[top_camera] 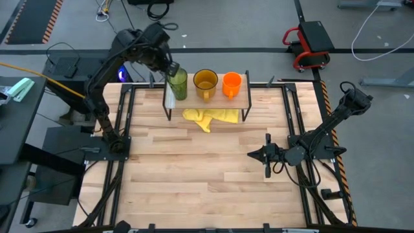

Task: Stack small to large cups/mugs on shelf
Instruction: Return to Home Position

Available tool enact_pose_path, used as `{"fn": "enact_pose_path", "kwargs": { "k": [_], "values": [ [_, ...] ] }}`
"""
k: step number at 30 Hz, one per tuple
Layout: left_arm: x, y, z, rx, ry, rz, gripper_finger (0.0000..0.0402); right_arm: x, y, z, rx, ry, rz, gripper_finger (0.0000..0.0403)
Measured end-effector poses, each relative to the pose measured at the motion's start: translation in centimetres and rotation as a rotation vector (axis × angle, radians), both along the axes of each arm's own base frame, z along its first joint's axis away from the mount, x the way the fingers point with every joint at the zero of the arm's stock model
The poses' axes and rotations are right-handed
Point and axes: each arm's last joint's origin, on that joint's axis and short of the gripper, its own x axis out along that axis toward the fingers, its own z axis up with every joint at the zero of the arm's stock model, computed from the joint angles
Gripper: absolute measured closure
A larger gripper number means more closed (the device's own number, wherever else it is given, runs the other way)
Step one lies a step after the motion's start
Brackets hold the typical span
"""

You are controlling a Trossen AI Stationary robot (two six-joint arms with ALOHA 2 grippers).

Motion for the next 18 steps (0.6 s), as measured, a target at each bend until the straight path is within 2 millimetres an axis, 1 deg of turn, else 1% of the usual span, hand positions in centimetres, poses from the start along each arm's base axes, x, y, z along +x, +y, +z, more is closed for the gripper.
{"fn": "enact_pose_path", "kwargs": {
  "k": [4, 7, 11, 18],
  "values": [
    [-0.9, -0.8, 2.2, 0.062, -0.069, -0.002, 0.0284, 0.0, 0.0, 0.0, 0.001, 0.000, 0.000, 0.0392],
    [-1.9, -2.1, 3.7, 0.105, -0.110, -0.027, 0.0288, 0.0, 0.0, 0.0, 0.001, 0.000, 0.000, 0.0390],
    [-2.6, -3.7, 4.8, 0.199, -0.075, -0.103, 0.0291, 0.0, 0.0, 0.0, 0.001, -0.001, 0.000, 0.0387],
    [-3.6, -7.1, 6.5, 0.394, 0.004, -0.162, 0.0288, 0.0, 0.0, 0.0, 0.001, -0.001, 0.000, 0.0391]
  ]
}}
